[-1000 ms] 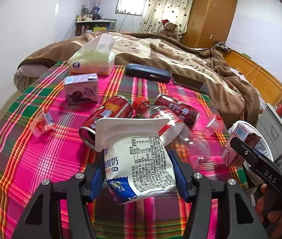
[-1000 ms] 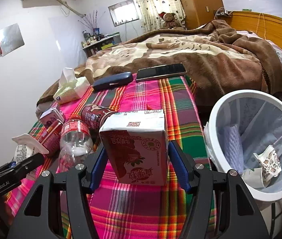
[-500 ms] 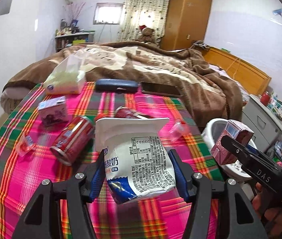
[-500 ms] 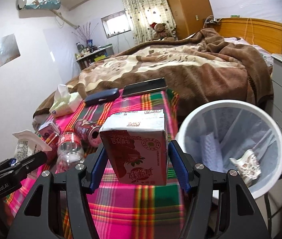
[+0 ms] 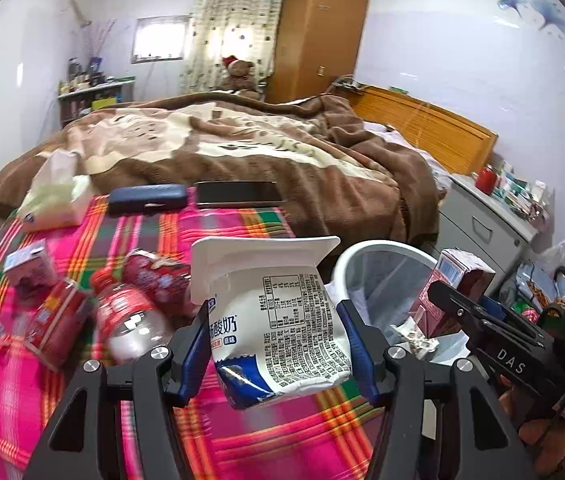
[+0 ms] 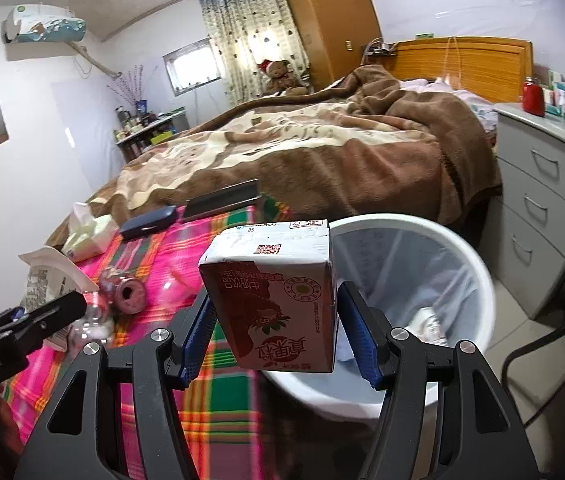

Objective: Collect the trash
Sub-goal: 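Carry the carton and yogurt cup over the white bin and open both tools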

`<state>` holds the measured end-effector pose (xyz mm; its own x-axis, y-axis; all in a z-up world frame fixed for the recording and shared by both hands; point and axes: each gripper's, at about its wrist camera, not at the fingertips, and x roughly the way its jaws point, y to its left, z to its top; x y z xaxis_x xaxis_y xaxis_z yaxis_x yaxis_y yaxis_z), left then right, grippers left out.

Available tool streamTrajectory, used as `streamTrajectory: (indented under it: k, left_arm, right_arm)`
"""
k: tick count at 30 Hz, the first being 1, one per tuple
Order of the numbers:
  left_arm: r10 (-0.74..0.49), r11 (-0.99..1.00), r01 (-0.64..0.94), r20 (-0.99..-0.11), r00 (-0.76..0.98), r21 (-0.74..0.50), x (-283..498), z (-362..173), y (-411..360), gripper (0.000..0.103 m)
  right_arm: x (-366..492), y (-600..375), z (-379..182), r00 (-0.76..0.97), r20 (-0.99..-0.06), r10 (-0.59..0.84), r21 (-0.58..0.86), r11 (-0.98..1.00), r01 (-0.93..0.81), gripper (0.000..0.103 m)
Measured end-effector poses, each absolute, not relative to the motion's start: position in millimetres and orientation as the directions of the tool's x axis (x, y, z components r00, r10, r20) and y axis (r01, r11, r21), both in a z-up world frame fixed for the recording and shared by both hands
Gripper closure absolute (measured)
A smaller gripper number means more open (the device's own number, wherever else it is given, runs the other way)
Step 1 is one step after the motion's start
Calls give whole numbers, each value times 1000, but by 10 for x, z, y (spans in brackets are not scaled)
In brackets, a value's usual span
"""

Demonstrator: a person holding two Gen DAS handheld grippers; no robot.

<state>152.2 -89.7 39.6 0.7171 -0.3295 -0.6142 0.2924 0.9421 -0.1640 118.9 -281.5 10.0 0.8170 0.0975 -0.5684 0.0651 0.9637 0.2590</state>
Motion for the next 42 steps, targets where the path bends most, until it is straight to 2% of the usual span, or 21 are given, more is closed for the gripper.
streamTrajectory:
  k: [9, 21, 35, 37, 39, 42]
  left_arm:
    - [-418, 898, 405, -623, 661, -173, 1694, 371, -1475, 43]
    - [-443, 859, 494, -682, 581, -137, 1934, 74, -2093, 43]
    - [-459, 848, 504, -700, 546, -163, 2186, -100, -2268, 43]
    - [-450, 854, 495, -706, 547, -160, 2209, -118, -2274, 40]
    - [-462, 849, 498, -705, 537, -177, 2222, -126, -2273, 33]
    - [-467, 850, 492, -701, 538, -189, 2225, -115, -2252, 32]
  right_arm:
    - [1254, -3166, -1, 792, -609, 45, 248, 959, 136, 41]
    - [1371, -3432, -247, 724, -689, 20, 233, 953, 195, 41]
    - [1469, -3534, -346, 676, -736, -17, 174, 962, 213, 41]
    - [1491, -3556, -354, 673, -740, -23, 169, 961, 218, 40]
    - [1498, -3575, -362, 668, -744, -24, 173, 958, 228, 40]
    - [1490, -3593, -367, 666, -745, -27, 180, 954, 239, 40]
